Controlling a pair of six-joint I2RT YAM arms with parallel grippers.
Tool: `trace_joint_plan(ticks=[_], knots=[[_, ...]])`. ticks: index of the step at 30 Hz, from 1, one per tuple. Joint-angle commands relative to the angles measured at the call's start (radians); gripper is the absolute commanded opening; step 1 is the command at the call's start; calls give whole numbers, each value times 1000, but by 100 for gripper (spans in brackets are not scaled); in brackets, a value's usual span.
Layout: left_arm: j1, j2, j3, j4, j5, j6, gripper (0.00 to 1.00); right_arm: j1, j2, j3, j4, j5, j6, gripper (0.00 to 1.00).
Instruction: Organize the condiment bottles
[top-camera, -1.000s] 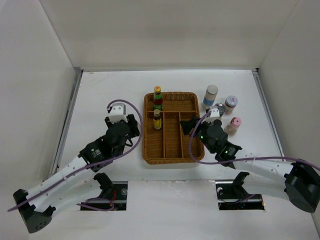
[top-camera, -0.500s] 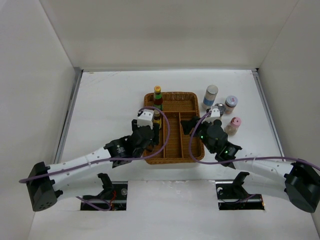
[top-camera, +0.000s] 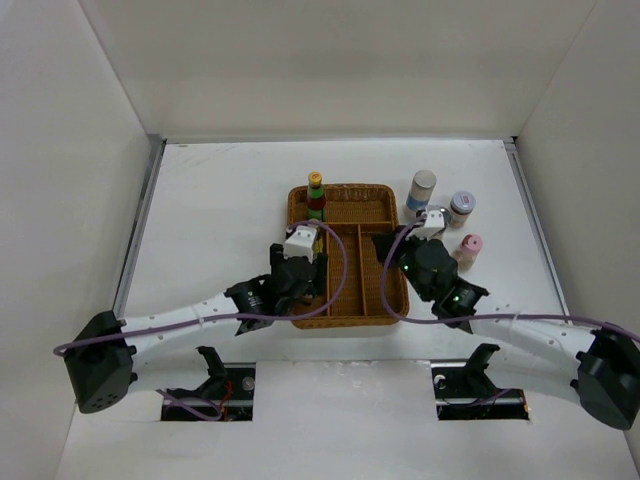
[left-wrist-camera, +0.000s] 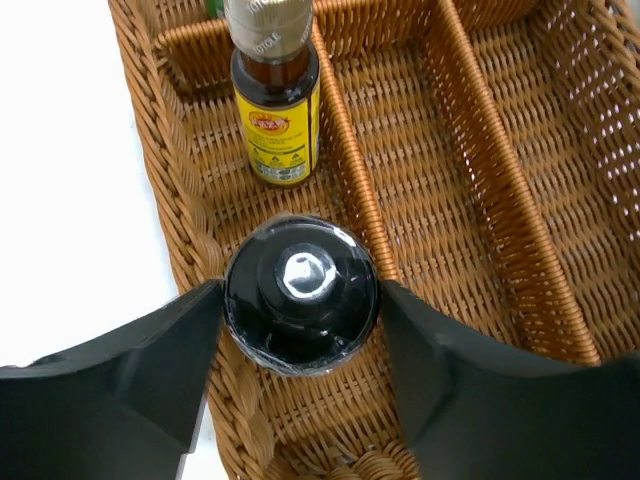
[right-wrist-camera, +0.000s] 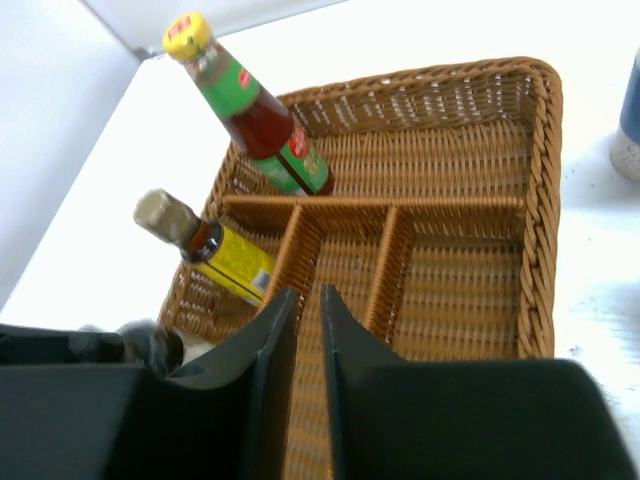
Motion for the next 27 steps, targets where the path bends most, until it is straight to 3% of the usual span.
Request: trace_joint_plan(ticks=[1, 5, 7, 17, 22, 27], knots=[[-1, -34, -7, 97, -37, 20, 73, -15, 7, 97, -51, 61, -7, 29], [3, -141, -17, 151, -83, 57, 88, -62, 1, 162, -81, 103, -38, 59], [22, -210, -37, 229, -98, 81, 92, -107, 22, 211, -103, 114, -75, 69], [261, -457, -238, 595, -92, 65, 92, -384, 276, 507, -308, 204, -239, 89], [362, -448, -330, 686, -86, 25, 92, -469, 412, 625, -420, 169, -264, 94], [391, -417, -388, 738, -83, -5, 92, -486, 491, 679, -462, 49, -261, 96]])
